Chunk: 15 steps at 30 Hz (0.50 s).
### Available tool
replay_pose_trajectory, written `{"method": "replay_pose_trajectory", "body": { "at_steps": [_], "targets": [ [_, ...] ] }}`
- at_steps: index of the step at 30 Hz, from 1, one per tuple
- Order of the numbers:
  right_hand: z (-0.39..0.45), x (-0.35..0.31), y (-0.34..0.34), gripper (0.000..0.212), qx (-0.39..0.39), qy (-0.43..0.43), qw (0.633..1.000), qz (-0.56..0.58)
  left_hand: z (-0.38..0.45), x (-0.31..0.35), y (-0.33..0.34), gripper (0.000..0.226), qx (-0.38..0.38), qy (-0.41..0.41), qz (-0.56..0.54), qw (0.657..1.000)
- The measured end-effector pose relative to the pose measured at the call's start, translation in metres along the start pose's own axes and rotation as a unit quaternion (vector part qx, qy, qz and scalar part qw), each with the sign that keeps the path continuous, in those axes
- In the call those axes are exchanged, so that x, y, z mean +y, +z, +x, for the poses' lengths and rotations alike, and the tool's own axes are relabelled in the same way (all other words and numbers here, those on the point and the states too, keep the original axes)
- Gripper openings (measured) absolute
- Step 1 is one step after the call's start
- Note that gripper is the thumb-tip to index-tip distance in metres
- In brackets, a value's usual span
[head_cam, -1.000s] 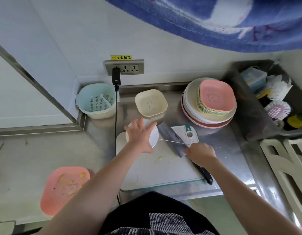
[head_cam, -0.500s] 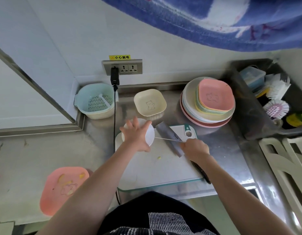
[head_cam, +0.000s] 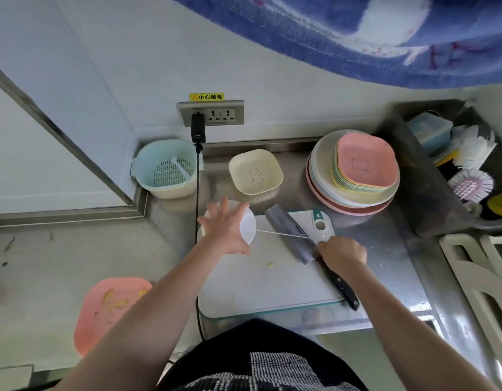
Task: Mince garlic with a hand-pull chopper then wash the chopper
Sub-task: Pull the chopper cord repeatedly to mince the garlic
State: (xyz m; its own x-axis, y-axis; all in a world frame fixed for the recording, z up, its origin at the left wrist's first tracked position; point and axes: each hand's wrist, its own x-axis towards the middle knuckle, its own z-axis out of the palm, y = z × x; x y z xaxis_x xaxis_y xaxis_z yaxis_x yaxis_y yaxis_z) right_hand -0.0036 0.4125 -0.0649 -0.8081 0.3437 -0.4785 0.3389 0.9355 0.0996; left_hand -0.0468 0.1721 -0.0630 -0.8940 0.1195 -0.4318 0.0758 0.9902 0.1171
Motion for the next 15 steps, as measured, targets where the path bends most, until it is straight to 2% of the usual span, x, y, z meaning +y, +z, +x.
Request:
{"method": "replay_pose_trajectory", "body": {
  "at_steps": [1,3,5,7,9,13,15],
  "targets": [
    [0.001,-0.002,-0.001,0.040,0.010,-0.005,1.000,0.008,0.000,0.000,-0.001,0.109,-0.004,0.007,0.008,1.000],
    [-0.006,-0.030,-0.006,0.041,0.028,-0.092,0.995,0.012,0.000,0.005,-0.003,0.105,0.004,0.033,0.039,0.999],
    [-0.026,-0.071,-0.011,0.041,-0.006,-0.214,0.977,0.005,-0.001,0.009,-0.002,0.104,0.012,0.045,0.052,0.998],
    [-0.038,-0.093,-0.009,0.041,-0.025,-0.274,0.961,-0.005,-0.001,0.007,-0.001,0.108,0.005,0.034,0.034,0.999],
    [-0.031,-0.085,-0.006,0.038,-0.001,-0.235,0.972,-0.006,-0.002,0.002,0.001,0.111,-0.001,0.020,0.010,1.000],
    [-0.008,-0.012,0.003,0.040,-0.012,-0.040,0.999,-0.001,-0.001,-0.004,0.001,0.113,-0.008,0.009,-0.013,1.000],
    [-0.004,0.008,0.002,0.043,-0.014,-0.002,1.000,0.014,0.001,-0.001,0.000,0.112,-0.006,0.015,0.003,1.000]
  ]
}}
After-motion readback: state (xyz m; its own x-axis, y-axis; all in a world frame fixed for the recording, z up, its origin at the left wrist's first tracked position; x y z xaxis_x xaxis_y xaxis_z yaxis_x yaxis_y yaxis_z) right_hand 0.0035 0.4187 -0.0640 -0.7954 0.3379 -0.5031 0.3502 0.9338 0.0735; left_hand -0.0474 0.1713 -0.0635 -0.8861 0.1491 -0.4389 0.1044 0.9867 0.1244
